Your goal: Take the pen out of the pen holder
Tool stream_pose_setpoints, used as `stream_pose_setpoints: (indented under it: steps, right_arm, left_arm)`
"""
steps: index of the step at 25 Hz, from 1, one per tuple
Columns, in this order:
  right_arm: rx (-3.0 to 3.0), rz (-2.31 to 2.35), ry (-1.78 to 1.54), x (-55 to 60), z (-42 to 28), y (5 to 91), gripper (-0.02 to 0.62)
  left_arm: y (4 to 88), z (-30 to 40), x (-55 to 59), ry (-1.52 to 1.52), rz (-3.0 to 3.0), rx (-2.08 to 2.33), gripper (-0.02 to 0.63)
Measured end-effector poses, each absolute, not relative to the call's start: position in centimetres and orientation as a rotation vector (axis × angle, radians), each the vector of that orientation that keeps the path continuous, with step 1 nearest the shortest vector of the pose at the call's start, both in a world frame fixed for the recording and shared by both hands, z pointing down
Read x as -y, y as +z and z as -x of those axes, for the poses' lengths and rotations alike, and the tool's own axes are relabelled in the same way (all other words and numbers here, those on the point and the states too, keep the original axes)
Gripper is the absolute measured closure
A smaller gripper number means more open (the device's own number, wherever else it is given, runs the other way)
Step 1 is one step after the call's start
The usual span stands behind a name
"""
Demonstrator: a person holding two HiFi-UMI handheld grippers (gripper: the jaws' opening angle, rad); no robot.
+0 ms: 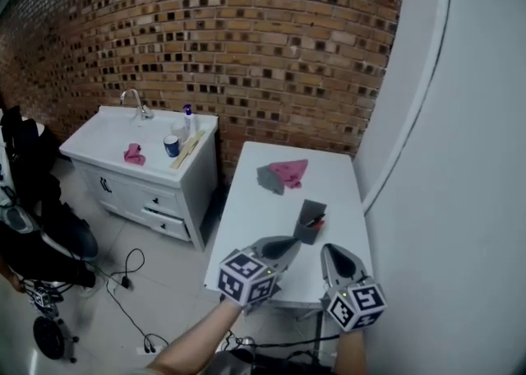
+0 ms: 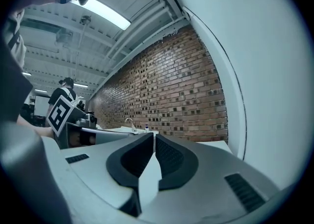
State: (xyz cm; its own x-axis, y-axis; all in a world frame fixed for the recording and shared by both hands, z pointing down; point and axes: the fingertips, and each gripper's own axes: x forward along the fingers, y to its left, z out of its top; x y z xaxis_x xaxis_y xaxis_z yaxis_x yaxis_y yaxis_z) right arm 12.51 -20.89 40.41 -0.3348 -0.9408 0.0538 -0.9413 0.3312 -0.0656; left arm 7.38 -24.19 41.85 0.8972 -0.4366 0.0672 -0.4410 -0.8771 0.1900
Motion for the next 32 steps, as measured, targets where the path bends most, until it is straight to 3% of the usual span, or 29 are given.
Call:
stream_pose_setpoints:
  steps: [32]
  right_arm:
    - [2.531,-1.745,0.223,31.6,-17.2,43.0,0.578]
  left_arm:
    - [43.9,-11.5,33.8,0.108,-2.789,0.718,0.606]
